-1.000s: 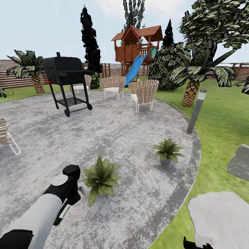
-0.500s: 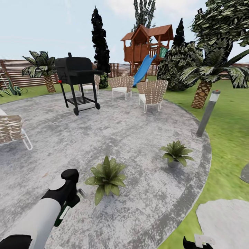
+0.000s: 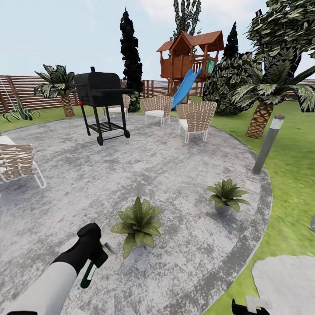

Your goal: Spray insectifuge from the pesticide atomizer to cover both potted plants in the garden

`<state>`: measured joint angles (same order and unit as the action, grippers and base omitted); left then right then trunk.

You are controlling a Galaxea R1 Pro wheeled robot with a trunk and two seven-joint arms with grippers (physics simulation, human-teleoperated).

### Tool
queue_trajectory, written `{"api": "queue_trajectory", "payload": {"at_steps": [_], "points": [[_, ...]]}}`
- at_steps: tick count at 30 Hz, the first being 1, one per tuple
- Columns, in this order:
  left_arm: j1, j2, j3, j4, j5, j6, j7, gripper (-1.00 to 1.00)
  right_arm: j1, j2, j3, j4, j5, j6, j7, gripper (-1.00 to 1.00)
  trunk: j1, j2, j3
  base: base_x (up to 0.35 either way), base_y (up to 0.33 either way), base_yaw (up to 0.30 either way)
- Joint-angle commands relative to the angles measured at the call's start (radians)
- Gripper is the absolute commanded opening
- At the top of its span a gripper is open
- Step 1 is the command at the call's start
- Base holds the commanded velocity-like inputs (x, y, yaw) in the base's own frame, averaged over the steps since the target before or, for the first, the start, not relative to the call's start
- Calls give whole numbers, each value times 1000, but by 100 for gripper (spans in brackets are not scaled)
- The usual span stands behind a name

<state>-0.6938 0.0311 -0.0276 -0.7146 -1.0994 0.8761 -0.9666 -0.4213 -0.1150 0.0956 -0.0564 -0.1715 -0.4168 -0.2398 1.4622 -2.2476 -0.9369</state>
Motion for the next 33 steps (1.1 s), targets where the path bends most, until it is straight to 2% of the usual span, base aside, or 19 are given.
{"api": "queue_trajectory", "payload": {"at_steps": [1, 3, 6, 9, 17, 27, 31, 33], "points": [[2, 0, -3, -2, 0, 4, 11, -100, -1, 0, 9, 0, -9, -3, -2, 100, 0, 0, -1, 0, 0, 0], [4, 0, -2, 0, 16, 4, 38, -100, -1, 1, 9, 0, -9, -3, -2, 100, 0, 0, -1, 48, -21, 11], [9, -18, -3, 0, 25, 4, 46, -100, -1, 1, 9, 0, -9, -3, -3, 100, 0, 0, -2, 170, -146, 147], [11, -25, -4, -1, 27, 4, 47, -100, -1, 1, 9, 0, -9, -3, -3, 100, 0, 0, -2, 197, -238, 243], [11, -26, -3, -13, 29, 4, 48, -100, -1, 3, 9, 1, -9, -2, -3, 100, 0, 0, -3, 136, -279, 76], [11, -25, -1, -17, 27, 6, 48, -100, -1, 4, 9, 2, -9, -2, -3, 100, 0, 0, -3, -36, -285, 13], [11, -23, 10, -19, 27, 6, 48, -100, -1, 4, 9, 3, -9, -2, -3, 100, 0, 0, -3, -38, -138, 230], [10, -22, 34, -19, 27, 6, 48, -100, -1, 4, 9, 3, -9, -2, -3, 100, 0, 0, -3, 91, -23, 270]]}}
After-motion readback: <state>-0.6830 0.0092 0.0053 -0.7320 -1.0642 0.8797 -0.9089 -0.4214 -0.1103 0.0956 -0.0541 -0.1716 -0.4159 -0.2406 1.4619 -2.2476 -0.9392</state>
